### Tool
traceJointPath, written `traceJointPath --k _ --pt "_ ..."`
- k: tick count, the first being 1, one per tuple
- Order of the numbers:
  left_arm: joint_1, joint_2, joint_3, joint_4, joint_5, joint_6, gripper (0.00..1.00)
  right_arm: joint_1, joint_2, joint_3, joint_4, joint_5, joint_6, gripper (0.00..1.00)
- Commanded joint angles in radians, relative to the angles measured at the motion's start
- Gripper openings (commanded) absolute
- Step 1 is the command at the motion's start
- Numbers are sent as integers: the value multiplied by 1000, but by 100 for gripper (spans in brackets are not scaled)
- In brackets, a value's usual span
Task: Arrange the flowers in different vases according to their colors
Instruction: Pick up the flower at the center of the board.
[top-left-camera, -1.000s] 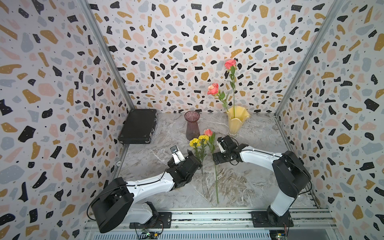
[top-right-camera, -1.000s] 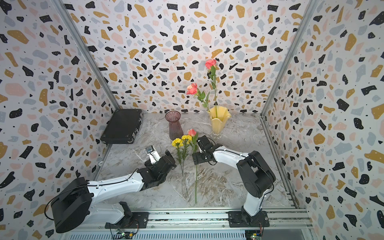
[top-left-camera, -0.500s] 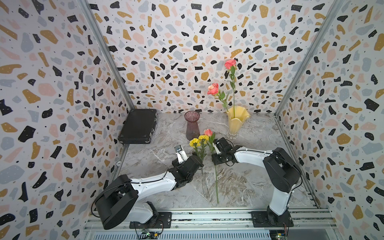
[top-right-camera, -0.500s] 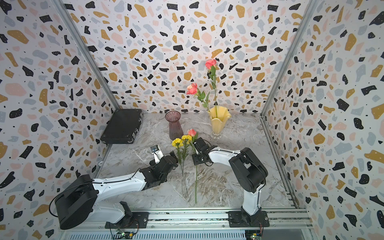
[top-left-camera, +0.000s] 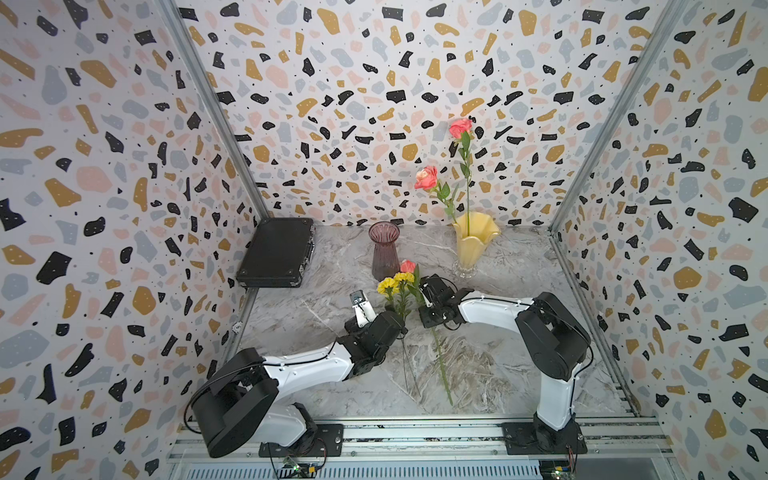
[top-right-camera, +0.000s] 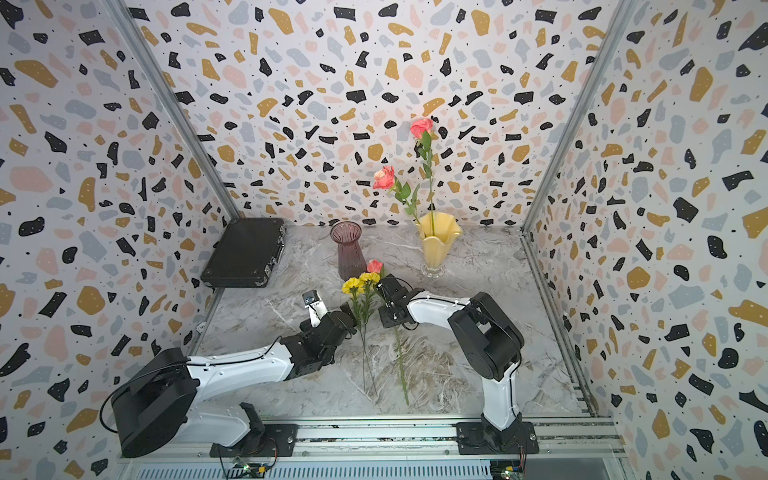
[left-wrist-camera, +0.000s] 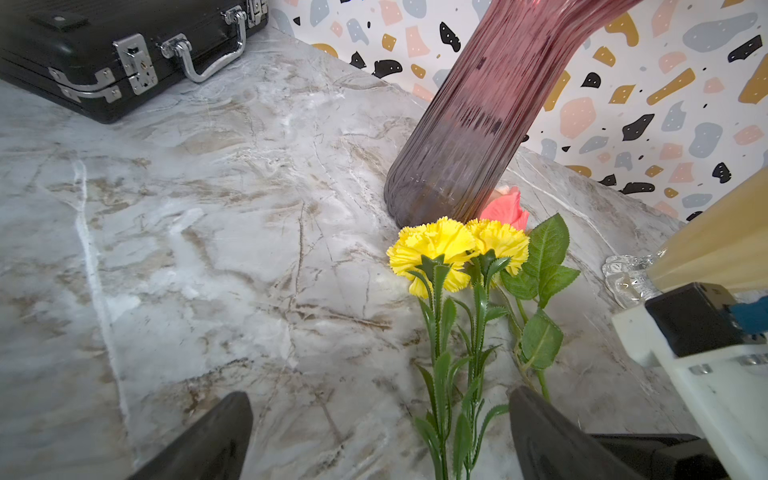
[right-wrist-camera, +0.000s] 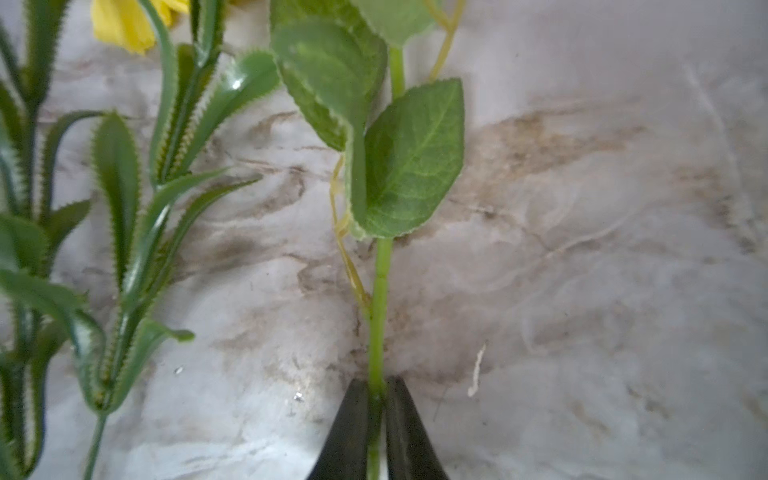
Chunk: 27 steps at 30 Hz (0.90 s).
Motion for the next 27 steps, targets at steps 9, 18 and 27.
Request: traceJointPath --k 9,18,27 --pt "0 25 8 24 4 21 99 3 -66 -48 -2 55 20 0" --pt "0 37 7 64 38 54 100 3 -140 -114 58 119 26 0" --pt "-2 18 58 118 347 395 99 3 -194 -135 54 161 25 0"
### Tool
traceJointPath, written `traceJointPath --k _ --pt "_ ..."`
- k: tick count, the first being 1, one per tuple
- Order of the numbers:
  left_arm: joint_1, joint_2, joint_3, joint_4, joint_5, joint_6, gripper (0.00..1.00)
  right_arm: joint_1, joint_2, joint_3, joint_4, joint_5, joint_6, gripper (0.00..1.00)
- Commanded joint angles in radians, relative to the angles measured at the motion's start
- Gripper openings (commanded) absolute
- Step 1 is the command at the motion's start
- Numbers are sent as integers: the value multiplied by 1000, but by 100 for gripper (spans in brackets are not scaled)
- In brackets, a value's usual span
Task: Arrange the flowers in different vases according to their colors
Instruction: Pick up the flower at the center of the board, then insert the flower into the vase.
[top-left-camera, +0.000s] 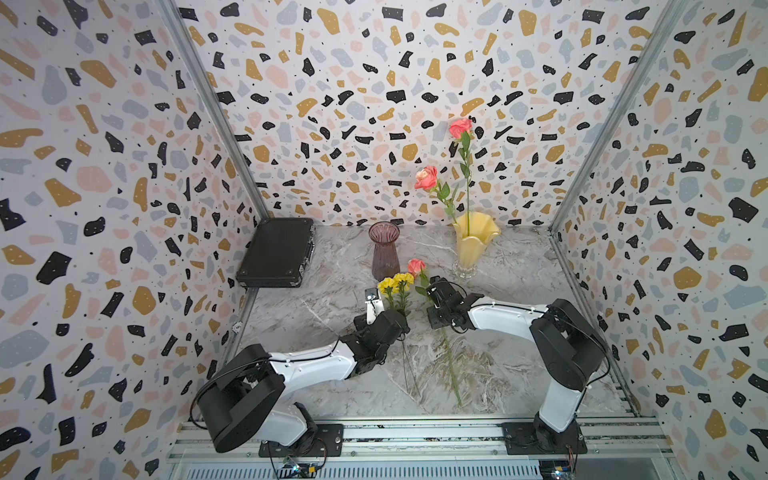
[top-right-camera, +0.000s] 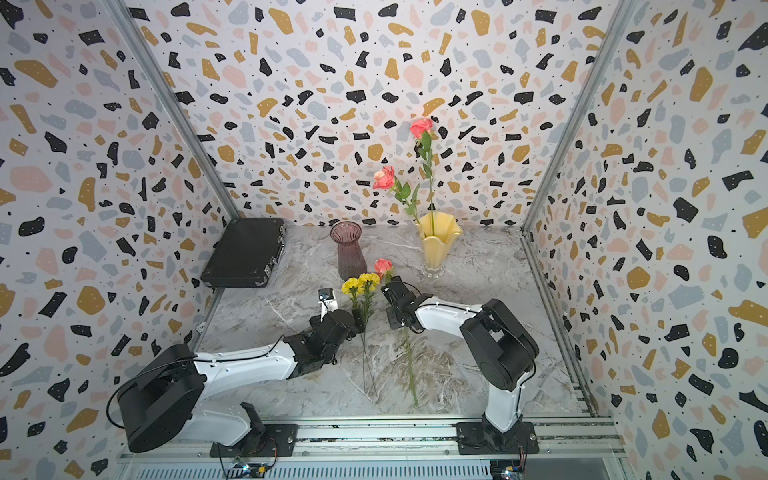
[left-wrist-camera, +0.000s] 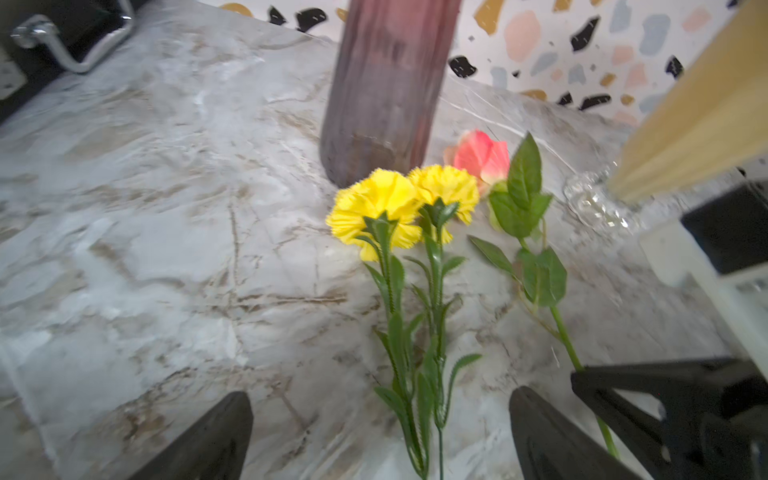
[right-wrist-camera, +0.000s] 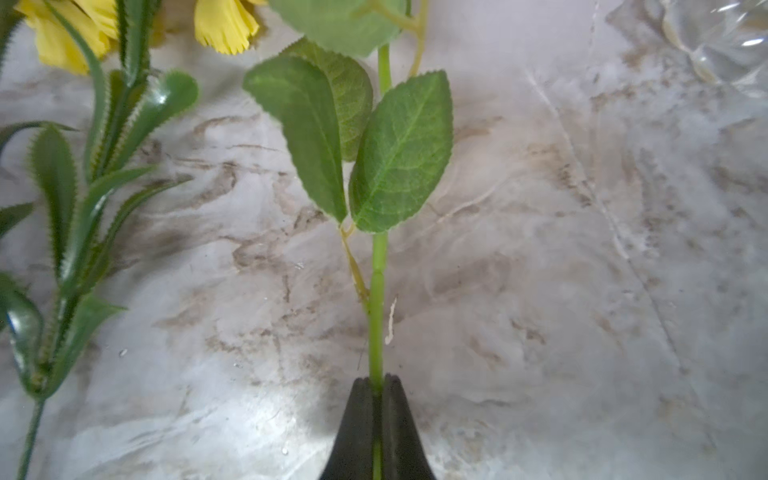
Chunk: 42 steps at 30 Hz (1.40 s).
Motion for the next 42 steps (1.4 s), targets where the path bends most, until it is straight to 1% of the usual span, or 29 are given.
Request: traceJointPath --k 1,3,5,7,9,12,17,22,26,28,31,34,38,42 --pt "-1 -9 39 59 159 150 99 0 -95 -32 19 40 4 0" --pt "-2 6 31 96 216 130 99 0 -142 -68 63 27 3 0" --pt "-2 25 30 141 304 137 99 0 -201 -127 151 -18 -7 0" --pt "-1 29 29 159 354 143 99 0 -271 -214 304 -77 -18 0" --pt "-2 18 10 187 351 137 100 0 -328 -285 411 -113 -22 0" --pt "-2 2 -16 212 314 128 99 0 -418 -375 530 -124 -24 0" --pt "-2 13 -15 215 315 103 99 0 -570 -517 683 -52 -10 0" --pt "-1 31 0 190 303 76 99 0 -685 -582 701 47 -4 0" --pt "-2 35 30 126 300 60 99 0 -723 -593 691 78 -13 0" --pt "-2 35 31 122 292 50 100 0 -730 -592 685 93 -20 0" --pt "-1 33 44 76 267 -15 100 0 -749 -592 678 100 -36 0" --pt "-1 35 75 3 225 -53 99 0 -784 -587 654 130 -74 0" --pt "-1 53 125 -122 139 -175 99 0 -839 -597 634 187 -101 0" --pt "0 52 130 -134 149 -186 99 0 -865 -600 632 213 -129 0"
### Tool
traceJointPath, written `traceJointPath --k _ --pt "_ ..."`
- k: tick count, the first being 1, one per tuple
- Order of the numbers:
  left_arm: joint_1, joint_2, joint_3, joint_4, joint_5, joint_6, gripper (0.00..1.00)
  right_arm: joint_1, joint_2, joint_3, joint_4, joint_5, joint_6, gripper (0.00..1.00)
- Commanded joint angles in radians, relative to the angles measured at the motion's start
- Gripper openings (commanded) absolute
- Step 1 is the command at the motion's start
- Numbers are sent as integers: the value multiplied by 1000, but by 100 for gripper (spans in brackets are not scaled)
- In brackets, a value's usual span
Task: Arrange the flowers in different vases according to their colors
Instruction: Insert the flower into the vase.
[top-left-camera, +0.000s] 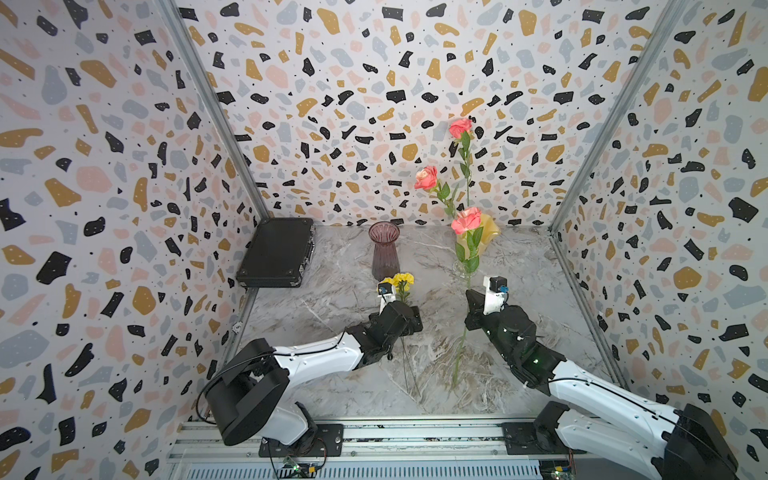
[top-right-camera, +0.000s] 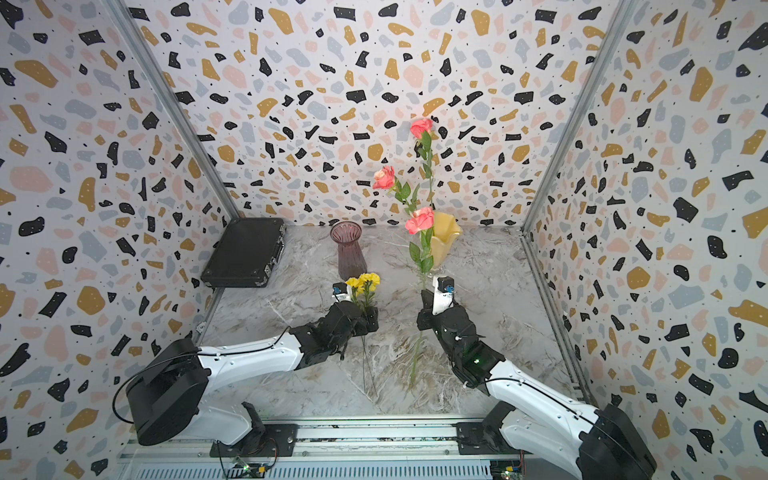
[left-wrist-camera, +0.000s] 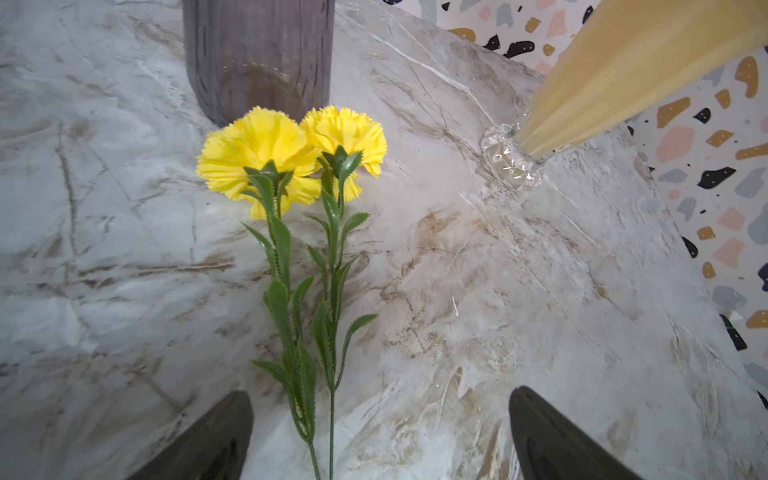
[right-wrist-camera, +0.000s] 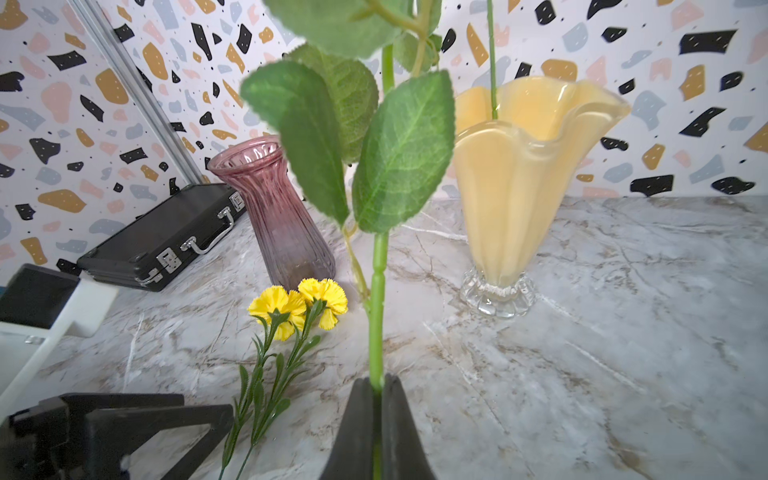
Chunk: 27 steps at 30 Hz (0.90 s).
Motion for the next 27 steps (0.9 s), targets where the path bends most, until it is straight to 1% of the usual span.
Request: traceJointPath --k 1,3,5,8,10,13,15,18,20,21,23,24,25,27 --pt "-1 0 20 -49 -34 -57 99 1 -30 4 -10 48 -45 0" --pt "-1 -13 10 -41 -33 -61 100 1 -42 27 -40 30 -55 0" --pt "-1 -30 -3 -31 -48 -63 100 1 -41 33 -23 25 -84 0" --pt "0 -54 -30 -8 -87 -65 100 1 -38 22 37 105 -107 0" --pt "-2 -73 -52 14 -104 -66 100 1 -40 38 37 162 -103 0" --pt "-1 -103 -80 37 -122 -82 99 1 -30 112 -14 205 -113 0" --pt "-1 -118 -91 31 -157 -104 99 0 -10 171 -23 217 -148 0" --pt "-1 -142 -92 -73 -293 -215 99 -1 27 273 -27 243 -242 0" --pt "-1 -156 -89 -185 -425 -326 100 -1 51 343 -27 270 -332 0" --pt "-1 -160 -85 -253 -486 -404 99 -3 66 372 -16 286 -362 0" --pt "-1 -164 -80 -424 -590 -619 100 -19 99 439 0 306 -415 0" --pt "-1 -166 -85 -457 -615 -668 99 -29 112 466 0 305 -424 0" --pt "-1 -170 -94 -461 -631 -688 100 -43 130 498 1 301 -426 0" --pt "-2 -177 -105 -446 -638 -681 100 -69 165 551 8 291 -425 0"
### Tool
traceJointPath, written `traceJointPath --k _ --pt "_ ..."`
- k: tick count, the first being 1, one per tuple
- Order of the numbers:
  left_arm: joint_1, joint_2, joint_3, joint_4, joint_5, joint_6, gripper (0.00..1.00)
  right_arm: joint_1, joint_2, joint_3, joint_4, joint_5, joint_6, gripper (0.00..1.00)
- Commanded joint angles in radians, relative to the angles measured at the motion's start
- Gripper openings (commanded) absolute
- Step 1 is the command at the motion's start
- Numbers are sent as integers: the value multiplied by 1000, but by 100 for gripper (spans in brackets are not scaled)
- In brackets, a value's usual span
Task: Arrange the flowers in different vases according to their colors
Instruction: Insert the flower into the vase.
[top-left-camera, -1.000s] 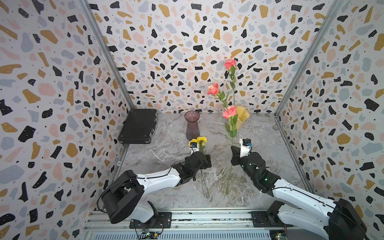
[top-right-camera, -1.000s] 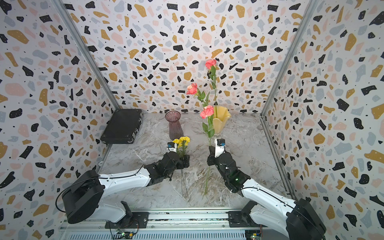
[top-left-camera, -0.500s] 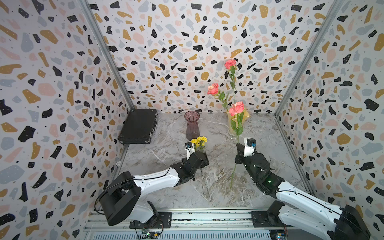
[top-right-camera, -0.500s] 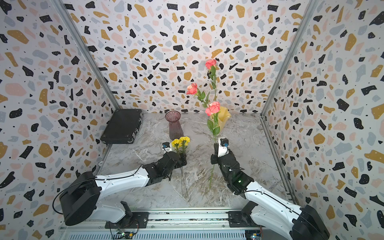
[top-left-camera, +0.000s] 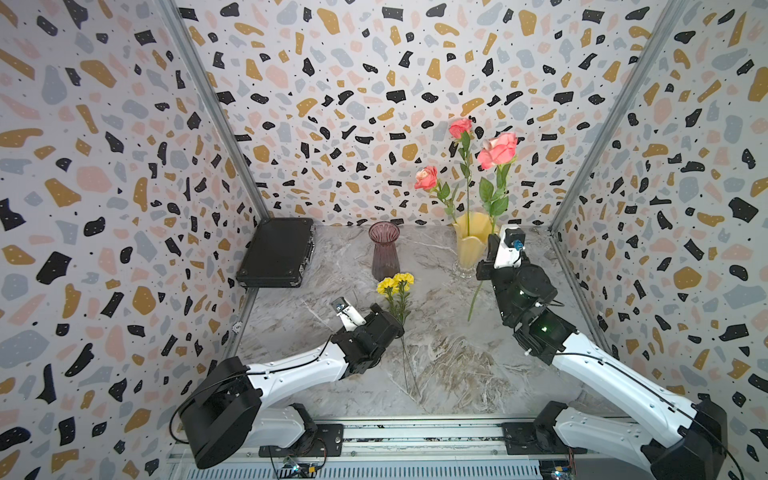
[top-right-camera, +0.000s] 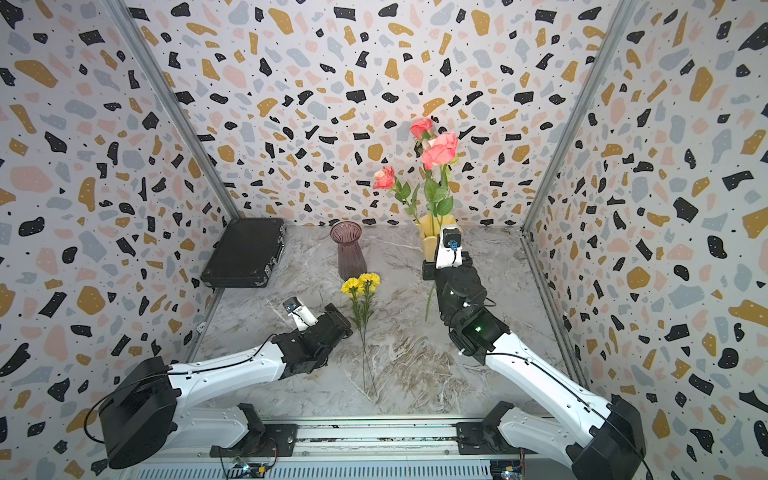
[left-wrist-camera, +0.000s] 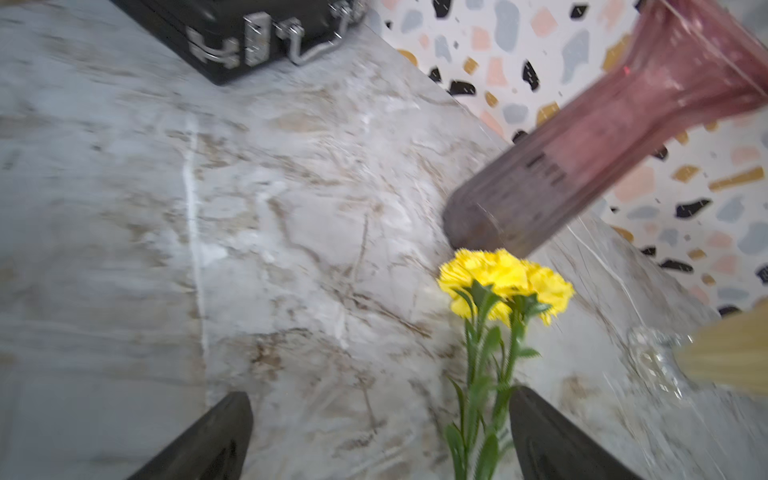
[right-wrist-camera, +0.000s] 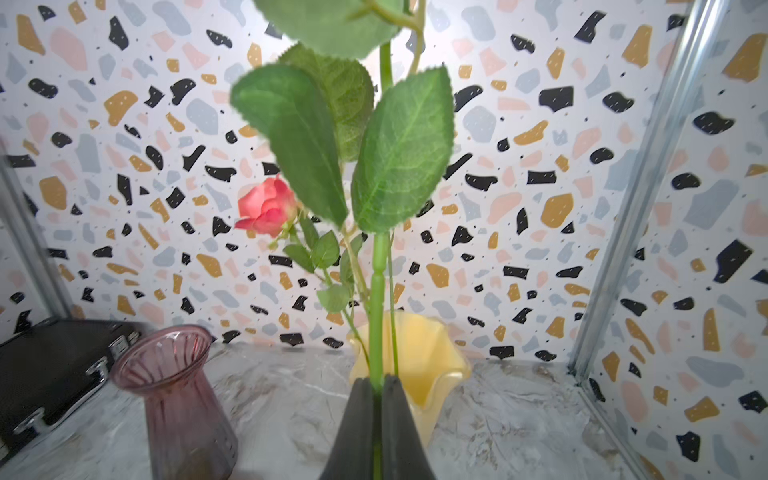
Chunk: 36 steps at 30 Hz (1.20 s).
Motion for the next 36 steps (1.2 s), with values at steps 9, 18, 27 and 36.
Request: traceJointPath --k 9,18,27,36 --pt "-3 5 15 -107 -95 -105 99 -162 209 334 44 -1 -13 0" --pt "-2 9 12 -94 -85 -97 100 -255 410 653 22 -41 -51 1" --pt "-2 10 11 -83 -91 -91 99 -289 618 841 164 -9 -211 0" --pt "-1 16 12 -81 -102 -91 100 -312 690 621 377 57 -184 0"
